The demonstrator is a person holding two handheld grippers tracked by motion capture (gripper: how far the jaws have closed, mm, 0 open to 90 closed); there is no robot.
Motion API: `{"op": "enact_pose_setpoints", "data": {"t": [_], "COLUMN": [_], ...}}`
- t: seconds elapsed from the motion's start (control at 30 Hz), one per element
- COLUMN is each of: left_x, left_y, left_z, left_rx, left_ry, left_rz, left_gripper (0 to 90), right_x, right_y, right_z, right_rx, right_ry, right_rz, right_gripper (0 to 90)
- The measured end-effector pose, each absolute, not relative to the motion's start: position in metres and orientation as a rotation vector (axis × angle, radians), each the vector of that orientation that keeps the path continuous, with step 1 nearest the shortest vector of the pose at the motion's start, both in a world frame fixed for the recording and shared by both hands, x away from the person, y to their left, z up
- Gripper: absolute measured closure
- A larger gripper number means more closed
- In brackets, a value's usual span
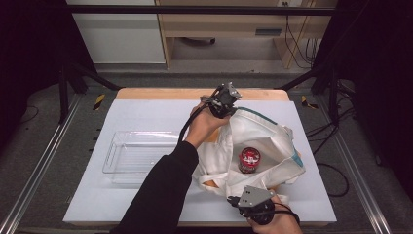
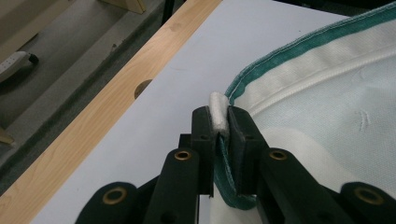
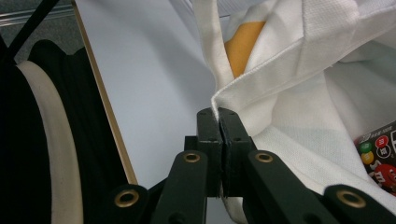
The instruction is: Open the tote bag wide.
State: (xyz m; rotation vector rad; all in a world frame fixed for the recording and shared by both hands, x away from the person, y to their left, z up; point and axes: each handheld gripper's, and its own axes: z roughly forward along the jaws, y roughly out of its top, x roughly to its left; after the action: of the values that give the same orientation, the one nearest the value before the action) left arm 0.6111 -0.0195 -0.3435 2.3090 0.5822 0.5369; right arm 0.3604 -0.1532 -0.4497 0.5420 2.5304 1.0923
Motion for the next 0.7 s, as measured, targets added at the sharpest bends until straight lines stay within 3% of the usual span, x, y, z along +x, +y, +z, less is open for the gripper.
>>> {"op": "enact_pose_setpoints", "data": {"t": [0.7], "left_x": [0.611], "left_y": [-0.019], "left_z": [-0.361], "left_rx": [2.322], "left_ry": [0.601], "left_rz": [0.498], "left_gripper": [80.8], "right_x": [0.362], "right_y": [-0.154], "right_z": [-0.452], "right_rx": [0.557], "right_ry": [2.534], "right_rz": [1.097], "right_gripper": [87.7]}}
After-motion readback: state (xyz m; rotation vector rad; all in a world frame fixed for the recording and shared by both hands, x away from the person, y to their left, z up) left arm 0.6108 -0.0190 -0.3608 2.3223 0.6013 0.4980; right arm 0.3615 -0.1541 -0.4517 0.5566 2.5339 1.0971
